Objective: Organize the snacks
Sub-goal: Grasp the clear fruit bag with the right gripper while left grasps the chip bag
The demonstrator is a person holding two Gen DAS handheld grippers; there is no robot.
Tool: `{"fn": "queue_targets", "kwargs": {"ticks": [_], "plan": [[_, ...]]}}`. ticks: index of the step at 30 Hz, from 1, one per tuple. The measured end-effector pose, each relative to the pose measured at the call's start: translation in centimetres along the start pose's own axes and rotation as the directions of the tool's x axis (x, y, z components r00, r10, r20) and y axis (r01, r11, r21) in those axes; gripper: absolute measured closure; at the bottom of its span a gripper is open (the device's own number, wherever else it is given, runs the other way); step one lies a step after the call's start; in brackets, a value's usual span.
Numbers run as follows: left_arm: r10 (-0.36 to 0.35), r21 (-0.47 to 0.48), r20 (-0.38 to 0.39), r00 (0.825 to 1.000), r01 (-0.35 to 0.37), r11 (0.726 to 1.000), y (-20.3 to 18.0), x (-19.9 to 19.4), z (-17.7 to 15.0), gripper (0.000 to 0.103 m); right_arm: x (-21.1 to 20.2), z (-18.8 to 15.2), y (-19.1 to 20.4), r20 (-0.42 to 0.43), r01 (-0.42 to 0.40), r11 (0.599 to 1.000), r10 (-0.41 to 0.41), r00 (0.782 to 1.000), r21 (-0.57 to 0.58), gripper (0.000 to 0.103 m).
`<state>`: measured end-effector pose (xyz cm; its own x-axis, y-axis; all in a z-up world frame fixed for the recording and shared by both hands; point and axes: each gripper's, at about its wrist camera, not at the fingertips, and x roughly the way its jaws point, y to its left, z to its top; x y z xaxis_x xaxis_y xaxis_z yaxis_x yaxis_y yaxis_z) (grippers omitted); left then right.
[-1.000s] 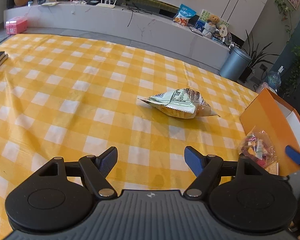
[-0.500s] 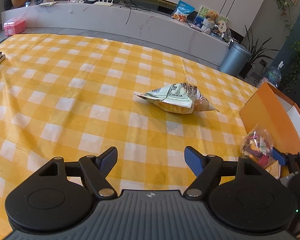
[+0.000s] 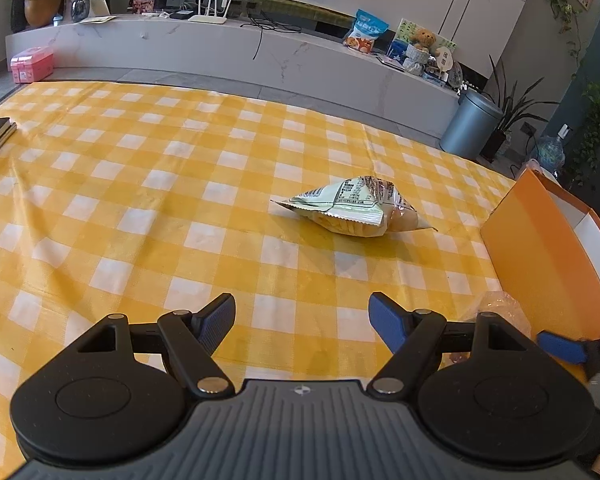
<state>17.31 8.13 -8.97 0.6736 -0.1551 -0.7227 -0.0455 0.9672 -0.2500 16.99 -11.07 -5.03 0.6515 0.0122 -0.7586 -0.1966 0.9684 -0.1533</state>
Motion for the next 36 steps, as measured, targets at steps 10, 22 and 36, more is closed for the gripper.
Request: {"fn": "queue_targets", "kwargs": {"ticks": [10, 22, 36], "plan": [[-0.007, 0.006, -0.009, 1.0, 0.007, 1.0, -0.3, 0.2, -0.3, 0.014, 2.2, -0.1, -1.0, 0.012, -0.075, 0.99, 0.074, 0.997, 0.12, 0.01], [-0.025, 0.08, 0.018, 1.0, 0.024, 0.997, -2.7, -0.4, 0.0, 0.014, 2.3, -0.5, -2.0, 0.021, -0.143, 0.975, 0.142, 0.99, 0.17, 0.039], [0.022, 0.216, 0.038, 0.999, -0.029, 0.976, -6.7, 1.6, 4.2, 0.014, 2.6, -0.6, -2.8, 0.022, -0.165, 0.958, 0.165, 0.986, 0.234, 0.038]]}}
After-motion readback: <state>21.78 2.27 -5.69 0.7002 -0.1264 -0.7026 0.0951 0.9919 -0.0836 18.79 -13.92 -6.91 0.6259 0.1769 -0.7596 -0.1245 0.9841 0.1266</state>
